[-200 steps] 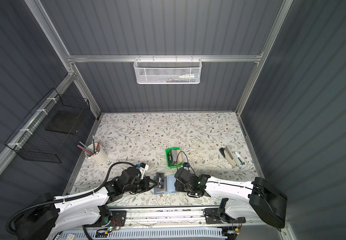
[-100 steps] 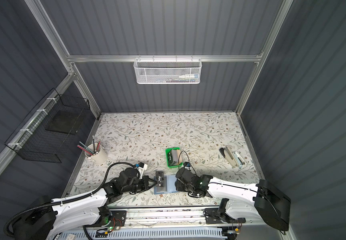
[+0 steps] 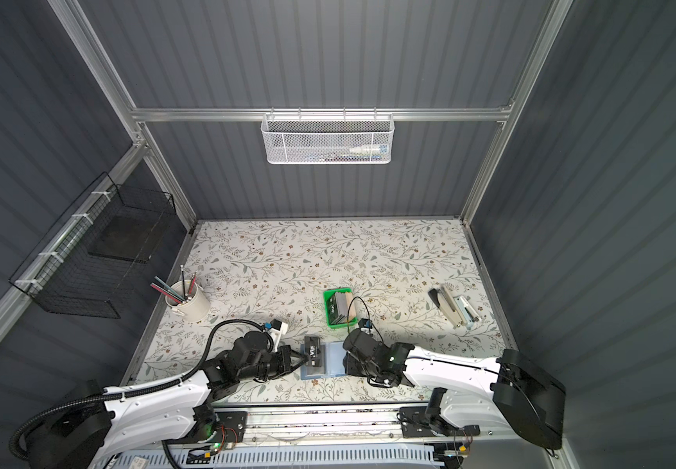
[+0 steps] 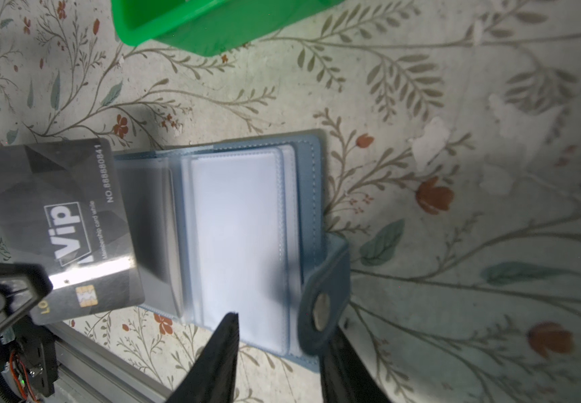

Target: Put the credit cards into the card holder

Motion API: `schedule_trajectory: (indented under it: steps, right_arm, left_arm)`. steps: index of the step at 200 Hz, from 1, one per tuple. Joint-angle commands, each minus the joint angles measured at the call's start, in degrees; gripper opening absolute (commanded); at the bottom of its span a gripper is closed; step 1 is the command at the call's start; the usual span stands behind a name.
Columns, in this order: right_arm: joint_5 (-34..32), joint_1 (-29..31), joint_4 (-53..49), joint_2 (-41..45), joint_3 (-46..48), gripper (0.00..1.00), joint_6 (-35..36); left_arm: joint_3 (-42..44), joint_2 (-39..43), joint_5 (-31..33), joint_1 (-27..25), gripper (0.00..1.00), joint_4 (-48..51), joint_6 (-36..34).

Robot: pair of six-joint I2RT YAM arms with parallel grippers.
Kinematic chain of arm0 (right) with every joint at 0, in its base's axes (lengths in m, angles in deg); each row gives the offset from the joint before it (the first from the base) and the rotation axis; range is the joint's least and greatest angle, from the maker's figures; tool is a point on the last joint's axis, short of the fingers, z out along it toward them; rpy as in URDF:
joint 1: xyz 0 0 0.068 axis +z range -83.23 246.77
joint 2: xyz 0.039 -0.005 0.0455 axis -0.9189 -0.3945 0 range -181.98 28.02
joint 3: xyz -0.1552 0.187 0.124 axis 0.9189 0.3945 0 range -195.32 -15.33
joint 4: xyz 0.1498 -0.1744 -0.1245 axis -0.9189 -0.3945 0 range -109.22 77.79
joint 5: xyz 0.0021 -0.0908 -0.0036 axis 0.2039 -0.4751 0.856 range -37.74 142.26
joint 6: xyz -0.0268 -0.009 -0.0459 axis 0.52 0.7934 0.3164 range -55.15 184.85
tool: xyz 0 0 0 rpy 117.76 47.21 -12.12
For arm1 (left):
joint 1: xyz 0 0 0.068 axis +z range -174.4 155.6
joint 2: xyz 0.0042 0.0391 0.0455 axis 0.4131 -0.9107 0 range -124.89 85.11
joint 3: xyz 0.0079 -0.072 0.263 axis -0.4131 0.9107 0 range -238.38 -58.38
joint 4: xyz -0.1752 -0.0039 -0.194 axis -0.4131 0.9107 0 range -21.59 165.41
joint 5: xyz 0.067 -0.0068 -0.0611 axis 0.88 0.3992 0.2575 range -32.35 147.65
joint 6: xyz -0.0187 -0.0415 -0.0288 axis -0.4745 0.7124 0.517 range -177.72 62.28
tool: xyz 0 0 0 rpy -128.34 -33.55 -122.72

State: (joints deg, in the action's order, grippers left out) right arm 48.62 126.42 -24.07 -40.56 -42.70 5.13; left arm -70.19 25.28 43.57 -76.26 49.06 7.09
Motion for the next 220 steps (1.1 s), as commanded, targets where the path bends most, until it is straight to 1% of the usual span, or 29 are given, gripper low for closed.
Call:
schedule_trajectory:
  steps: [1,86,124,183,220]
  right_arm:
    - [-0.05,0.28,-0.32,-0.79,0.67,0.39,-0.72]
    - [-1.24,0.98,-1.01,-1.39,1.67,0.32,-1.67]
    - [-1.43,1.20,-0.96,-2.00,1.48,0.29,-1.62]
    - [-1.55,1.51,-0.84,-2.54,1.45,0.27,-1.75]
    - [-1.79,1.60,-1.06,-2.53,1.50,0.26,-1.71]
  left_arm:
    - [0.79,-0.97,0.90,-0.60,0.00,-1.93,1.08]
    - [0.56,-4.16,1.66,-2.71,0.00,-5.05,2.67]
    - [0.04,-5.64,2.77,-4.50,0.00,-6.02,3.16]
    - [-0.81,-8.45,4.18,-6.68,0.00,-7.79,3.57]
    - [-1.06,-9.54,5.01,-7.05,0.00,-7.67,3.75]
